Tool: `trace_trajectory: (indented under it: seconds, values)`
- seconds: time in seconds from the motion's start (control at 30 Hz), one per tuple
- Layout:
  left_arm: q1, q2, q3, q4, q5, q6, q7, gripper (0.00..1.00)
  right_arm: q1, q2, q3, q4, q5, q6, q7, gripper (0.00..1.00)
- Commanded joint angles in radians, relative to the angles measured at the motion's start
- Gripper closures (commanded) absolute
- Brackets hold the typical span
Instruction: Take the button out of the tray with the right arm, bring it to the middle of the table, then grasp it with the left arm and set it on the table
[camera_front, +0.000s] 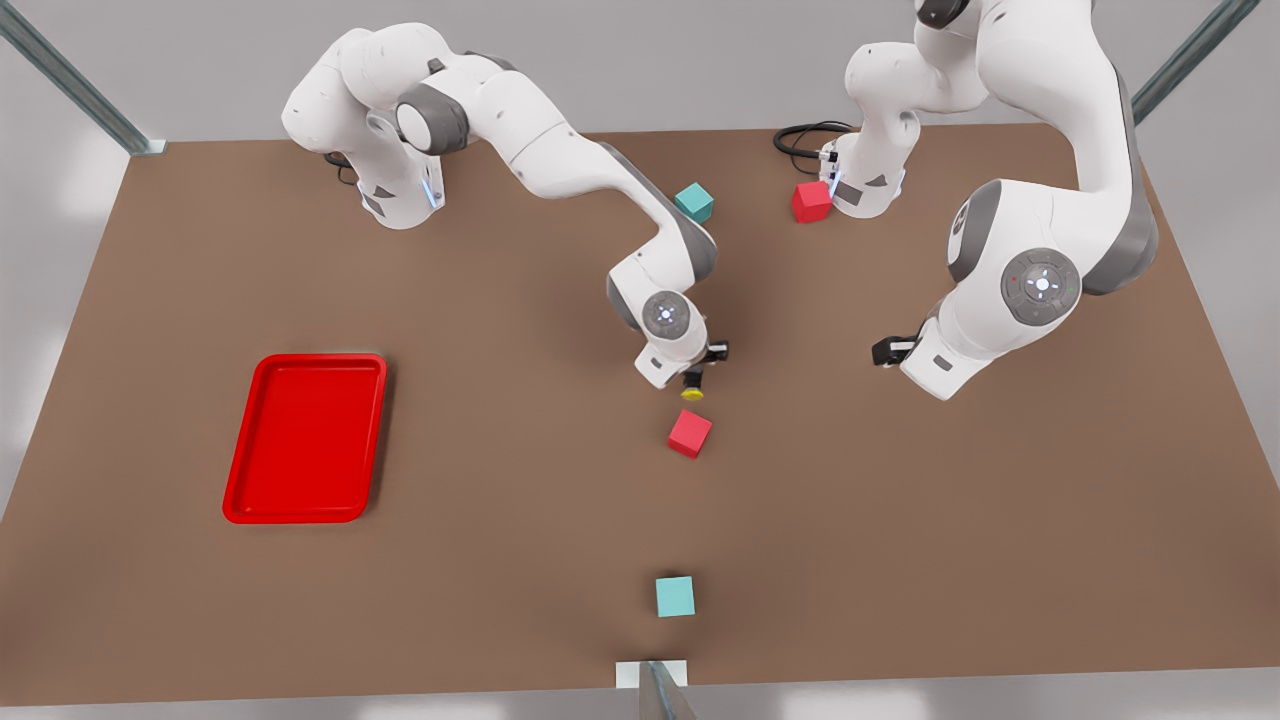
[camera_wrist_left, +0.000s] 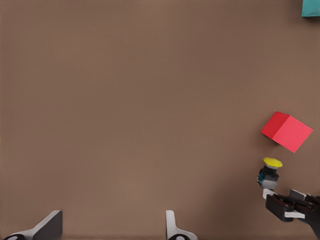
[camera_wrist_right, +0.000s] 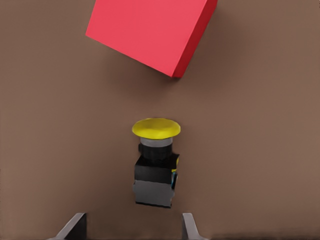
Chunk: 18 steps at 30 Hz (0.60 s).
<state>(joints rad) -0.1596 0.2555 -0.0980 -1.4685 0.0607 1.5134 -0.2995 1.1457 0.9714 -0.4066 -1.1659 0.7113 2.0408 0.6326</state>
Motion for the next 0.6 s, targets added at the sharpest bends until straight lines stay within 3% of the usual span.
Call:
trace_trajectory:
  seconds: [0.0,0.07,0.13,0.23,0.33,0.5,0.57]
  values:
    - [0.0,-0.001,0.0,0.0,0.001,0.001,-0.006,0.0,0.0,-0.005,-0.001,0.002,0.01,-0.024,0.251,0.0]
    - [-0.021,0.001,-0.002,0.004,-0.004,0.008,-0.013,0.0,-0.009,-0.091,-0.003,-0.049,-0.012,-0.033,0.245,0.0]
    - [-0.19,0.067,-0.009,0.094,-0.033,0.01,-0.102,0.0,-0.066,-0.331,0.003,-0.311,-0.087,-0.031,0.135,0.0]
    - [-0.204,0.157,-0.005,0.131,-0.059,0.093,-0.099,0.0,-0.346,-0.7,0.003,-0.662,-0.335,-0.045,-0.243,0.0]
    - [-0.205,0.254,-0.006,0.125,-0.087,0.241,-0.13,0.0,-0.73,-0.833,0.008,-0.687,-0.636,-0.143,-0.597,0.0]
    - [-0.406,0.285,-0.003,0.117,-0.055,0.295,-0.469,0.0,-0.779,-0.793,0.012,-0.503,-0.678,-0.333,-0.651,0.0]
    - [-0.436,0.285,-0.003,0.083,0.033,0.291,-0.622,0.0,-1.097,-0.849,0.316,-0.462,-0.679,-0.473,-0.656,0.0]
